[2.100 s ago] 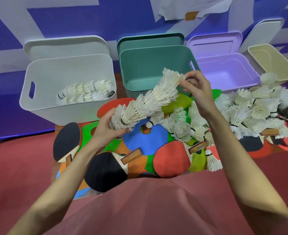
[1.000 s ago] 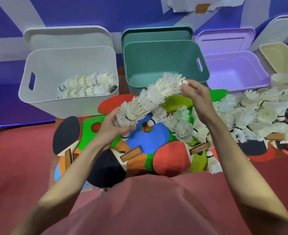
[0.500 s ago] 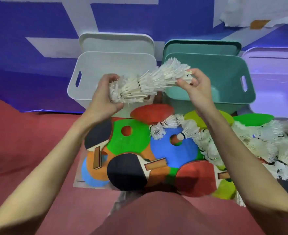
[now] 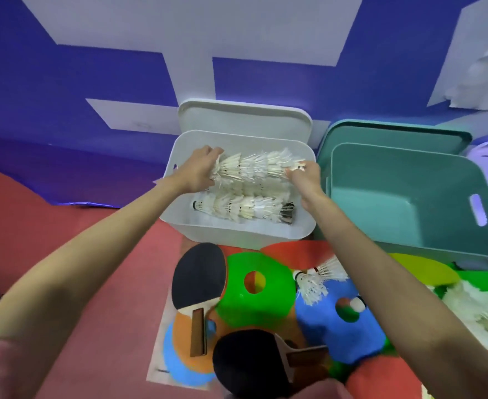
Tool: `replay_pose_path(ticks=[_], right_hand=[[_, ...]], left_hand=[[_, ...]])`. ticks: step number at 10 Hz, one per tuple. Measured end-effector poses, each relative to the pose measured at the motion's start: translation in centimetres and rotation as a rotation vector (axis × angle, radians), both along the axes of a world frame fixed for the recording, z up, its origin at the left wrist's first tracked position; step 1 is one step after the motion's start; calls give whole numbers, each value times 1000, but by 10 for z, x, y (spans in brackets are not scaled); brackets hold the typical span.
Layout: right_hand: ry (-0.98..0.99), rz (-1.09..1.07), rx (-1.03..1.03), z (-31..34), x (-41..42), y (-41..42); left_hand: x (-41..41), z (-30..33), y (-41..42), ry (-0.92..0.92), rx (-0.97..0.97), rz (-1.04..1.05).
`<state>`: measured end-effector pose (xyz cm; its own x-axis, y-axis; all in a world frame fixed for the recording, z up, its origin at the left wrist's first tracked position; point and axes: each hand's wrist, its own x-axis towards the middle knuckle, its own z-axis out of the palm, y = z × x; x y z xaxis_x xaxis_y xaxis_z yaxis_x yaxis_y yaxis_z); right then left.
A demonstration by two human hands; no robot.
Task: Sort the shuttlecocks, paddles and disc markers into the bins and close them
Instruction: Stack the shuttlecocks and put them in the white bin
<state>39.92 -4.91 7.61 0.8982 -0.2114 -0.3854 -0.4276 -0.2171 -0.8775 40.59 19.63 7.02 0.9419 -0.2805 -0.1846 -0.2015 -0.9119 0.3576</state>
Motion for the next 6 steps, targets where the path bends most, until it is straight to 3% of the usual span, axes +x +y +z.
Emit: replay_pose_path(ticks=[1, 2, 4, 6], right_hand=[[122, 55, -148, -17, 9, -3], [163, 244, -302, -19, 3, -10], [408, 526, -389, -20, -14, -8], [582, 672, -435, -45, -18, -5]], left_hand=[[11, -13, 2, 105, 65, -85], [10, -18, 2, 347, 127, -181], [-1, -28, 1, 706, 206, -266], [-17, -51, -7, 762, 211, -248]])
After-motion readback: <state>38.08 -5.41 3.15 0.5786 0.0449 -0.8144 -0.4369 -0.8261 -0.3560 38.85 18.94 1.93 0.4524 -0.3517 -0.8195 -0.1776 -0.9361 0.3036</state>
